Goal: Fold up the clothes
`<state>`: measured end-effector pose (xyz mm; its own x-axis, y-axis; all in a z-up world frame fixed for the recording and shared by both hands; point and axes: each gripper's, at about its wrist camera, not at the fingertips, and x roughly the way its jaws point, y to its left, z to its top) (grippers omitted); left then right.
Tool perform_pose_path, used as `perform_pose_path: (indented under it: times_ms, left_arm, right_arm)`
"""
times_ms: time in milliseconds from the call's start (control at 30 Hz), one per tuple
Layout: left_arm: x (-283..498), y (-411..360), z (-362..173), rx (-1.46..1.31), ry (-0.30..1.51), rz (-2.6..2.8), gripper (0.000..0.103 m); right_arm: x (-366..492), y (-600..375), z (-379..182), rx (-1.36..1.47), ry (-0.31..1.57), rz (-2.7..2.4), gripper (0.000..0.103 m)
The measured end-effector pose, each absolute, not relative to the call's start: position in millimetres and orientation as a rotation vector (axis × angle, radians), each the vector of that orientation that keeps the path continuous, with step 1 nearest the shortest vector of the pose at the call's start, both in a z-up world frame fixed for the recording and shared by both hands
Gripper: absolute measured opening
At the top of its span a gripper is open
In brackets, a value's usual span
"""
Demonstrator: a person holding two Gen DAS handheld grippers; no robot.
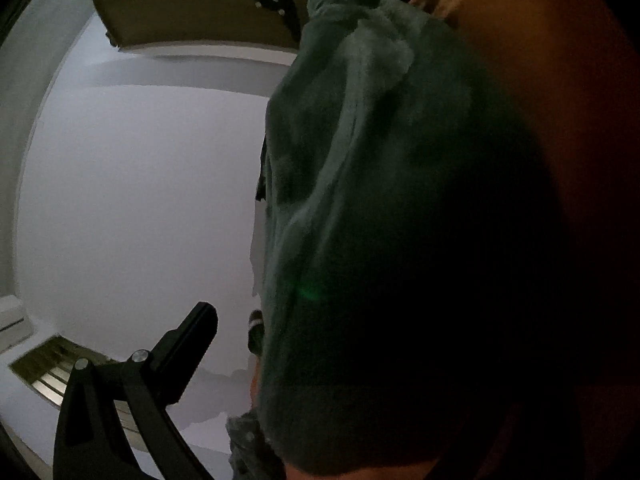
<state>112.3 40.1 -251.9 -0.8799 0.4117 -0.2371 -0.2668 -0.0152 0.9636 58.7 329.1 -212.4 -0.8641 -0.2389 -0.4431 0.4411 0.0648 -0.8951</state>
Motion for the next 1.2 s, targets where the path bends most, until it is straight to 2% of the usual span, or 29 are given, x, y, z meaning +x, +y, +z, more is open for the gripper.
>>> perform_pose_path:
  times_ms: [33,100,133,233,367,567,667,700,767,833,900,967,1033,1100,1200]
  left_arm:
    - [112.6,41.7,-250.5,0.149,1.802,1.937,0.099]
    - [113.5,45.0,-246.0,0.112,1.799,1.887,0.060]
    - [114.1,47.4,-243.7,0.087,1.813,1.861,0.045]
    - [119.1,51.5,-219.2,0.008,1.754,1.861,0.042]
    - [115.2,55.5,-153.4,-0.200,1.536,1.936,0.036]
    - [105.6,41.3,-20.1,-0.472,1.146,1.973,0.034]
    - [62.5,17.3,42.0,-0.717,0.844,1.917,0.035]
    - [38.6,8.1,44.7,-0.792,0.770,1.903,0.036]
    - [-11.4,-11.4,33.7,-0.937,0.645,1.871,0.039]
    - [-60.7,-24.5,17.0,-1.074,0.523,1.850,0.040]
    - [-102.3,-27.6,-20.0,-1.227,0.425,1.885,0.048]
    - [-126.8,-44.1,-58.9,-1.397,0.304,2.027,0.053]
    - [-136.3,-81.0,-79.2,-1.467,-0.009,2.132,0.053]
    - [-152.2,-119.4,-97.8,-1.505,-0.372,2.205,0.054]
    - [-174.0,-156.1,-104.7,-1.460,-0.634,2.248,0.064]
  right_arm:
    - [59.2,329.8,-212.9,0.195,1.876,-1.827,0.065]
    - [58.4,331.8,-207.3,0.185,1.882,-1.803,0.053]
    - [57.7,333.0,-202.8,0.186,1.880,-1.793,0.051]
    - [51.7,337.0,-176.8,0.195,1.867,-1.763,0.045]
    - [40.8,334.3,-118.5,0.317,1.780,-1.727,0.040]
    - [42.3,321.4,-4.9,0.540,1.591,-1.542,0.036]
    - [42.0,298.9,59.4,0.725,1.405,-1.403,0.036]
    - [27.4,291.2,75.4,0.801,1.329,-1.356,0.036]
    - [-21.6,271.3,88.2,0.963,1.176,-1.242,0.036]
    - [-62.9,241.7,76.6,1.055,1.081,-1.186,0.038]
    - [-122.1,218.5,46.5,1.192,0.979,-1.180,0.051]
    - [-187.7,209.2,17.7,1.327,0.875,-1.353,0.054]
    - [-251.1,204.6,-7.6,1.453,0.742,-1.534,0.054]
    - [-262.7,235.2,-4.3,1.475,0.516,-1.690,0.054]
    - [-249.4,288.1,8.1,1.435,0.167,-1.835,0.058]
